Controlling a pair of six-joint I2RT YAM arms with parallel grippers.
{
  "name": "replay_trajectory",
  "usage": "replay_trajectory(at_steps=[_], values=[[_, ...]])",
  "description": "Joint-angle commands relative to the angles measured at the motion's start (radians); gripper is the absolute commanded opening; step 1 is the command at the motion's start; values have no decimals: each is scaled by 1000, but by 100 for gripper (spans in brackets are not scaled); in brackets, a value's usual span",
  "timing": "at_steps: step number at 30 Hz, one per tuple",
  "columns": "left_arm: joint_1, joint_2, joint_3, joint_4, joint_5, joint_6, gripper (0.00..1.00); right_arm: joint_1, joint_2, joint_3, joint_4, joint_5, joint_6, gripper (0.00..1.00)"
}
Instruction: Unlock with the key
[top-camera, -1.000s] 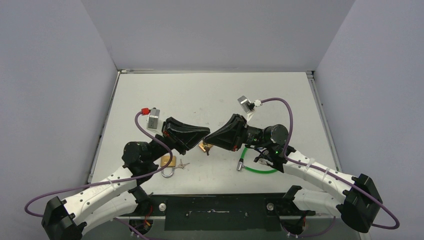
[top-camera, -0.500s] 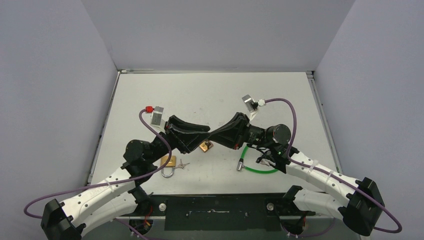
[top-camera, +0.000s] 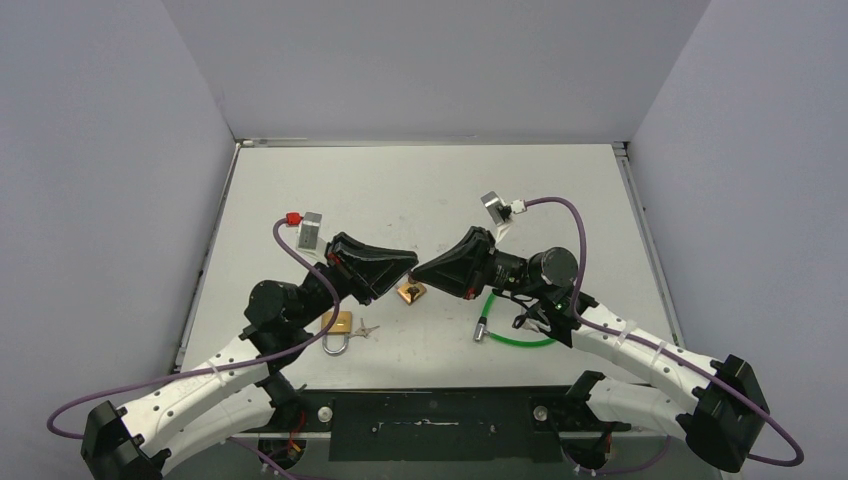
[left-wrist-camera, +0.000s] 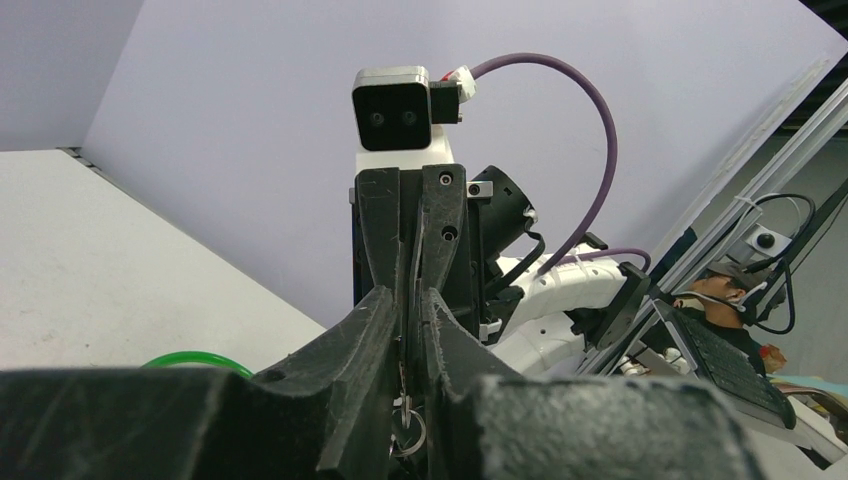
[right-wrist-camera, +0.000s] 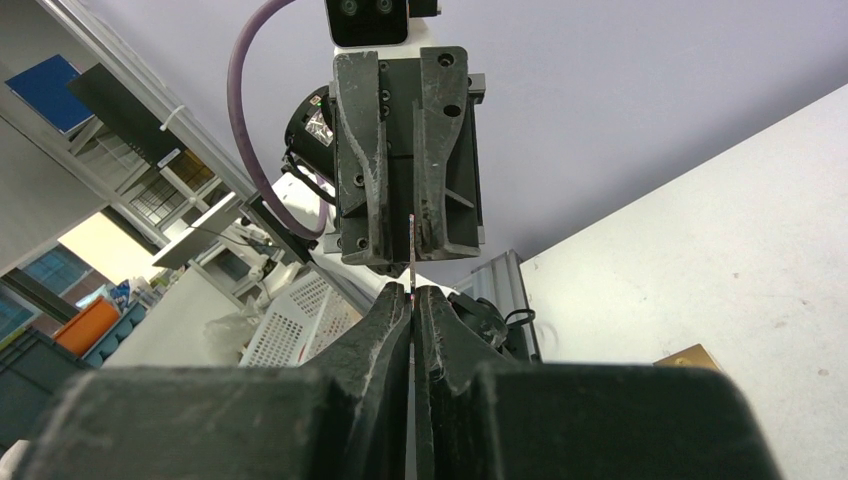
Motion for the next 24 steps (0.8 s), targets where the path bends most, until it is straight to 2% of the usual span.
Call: replay_trajectory(at_steps=[1,5,6,8,10,24], values=[[5,-13,8,1,-16,24,1,3,-16,0,31,1,-30,0],[4,-10,7,1,-15,29,0,3,-12,5,34,8,-28,0],[5,-9,6,6,-14,28,0,2,-11,8,29,10,-27,4],[4,-10,4,14,-15,25,0,2,-8,12,28,11,-29,25],[4,-10,5,18,-18,25,0,4,-7,6,36,11,-29,31],[5,-2,-7,57,-25,3,0,4,27,13,14,-10,-41,24]])
